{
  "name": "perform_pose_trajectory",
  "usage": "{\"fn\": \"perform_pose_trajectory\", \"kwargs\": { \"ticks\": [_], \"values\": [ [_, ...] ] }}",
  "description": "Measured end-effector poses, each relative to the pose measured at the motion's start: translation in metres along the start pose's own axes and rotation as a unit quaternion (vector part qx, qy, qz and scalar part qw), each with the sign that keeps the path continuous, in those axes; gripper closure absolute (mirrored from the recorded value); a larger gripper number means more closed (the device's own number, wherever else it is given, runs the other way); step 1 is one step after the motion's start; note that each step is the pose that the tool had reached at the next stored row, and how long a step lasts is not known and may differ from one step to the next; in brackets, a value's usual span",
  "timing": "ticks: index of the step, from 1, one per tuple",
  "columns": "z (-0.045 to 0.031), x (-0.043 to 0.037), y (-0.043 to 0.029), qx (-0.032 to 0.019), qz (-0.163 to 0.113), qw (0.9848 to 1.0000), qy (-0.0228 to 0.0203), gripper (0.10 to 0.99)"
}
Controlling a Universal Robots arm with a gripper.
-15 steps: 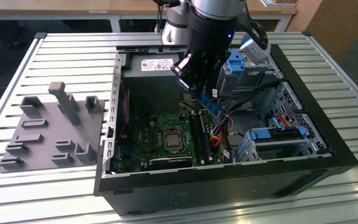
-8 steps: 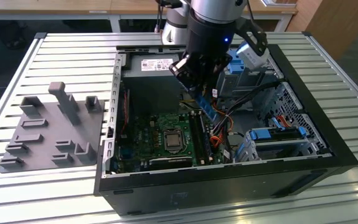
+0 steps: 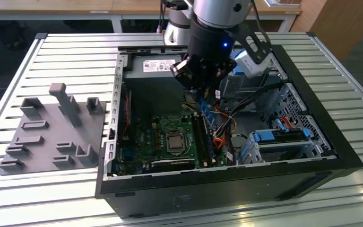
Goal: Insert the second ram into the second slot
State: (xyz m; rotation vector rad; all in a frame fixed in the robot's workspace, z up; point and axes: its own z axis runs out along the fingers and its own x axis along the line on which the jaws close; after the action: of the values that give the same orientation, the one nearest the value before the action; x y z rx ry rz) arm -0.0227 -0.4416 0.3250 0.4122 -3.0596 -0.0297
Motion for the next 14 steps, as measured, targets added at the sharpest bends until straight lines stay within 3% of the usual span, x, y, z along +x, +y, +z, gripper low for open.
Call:
{"fn": "perform_pose_trajectory", "kwargs": {
  "ticks": [5, 12, 14],
  "values": [
    [0.0048, -0.0002, -0.0001, -0.0022, 0.046, 0.999, -0.0015, 0.945],
    [0.0138, -0.0008, -0.0004, -0.005, 0.103, 0.9947, -0.0033, 0.945],
    [0.0174, -0.0012, -0.0005, -0.0052, 0.106, 0.9943, -0.0034, 0.945]
  ]
}}
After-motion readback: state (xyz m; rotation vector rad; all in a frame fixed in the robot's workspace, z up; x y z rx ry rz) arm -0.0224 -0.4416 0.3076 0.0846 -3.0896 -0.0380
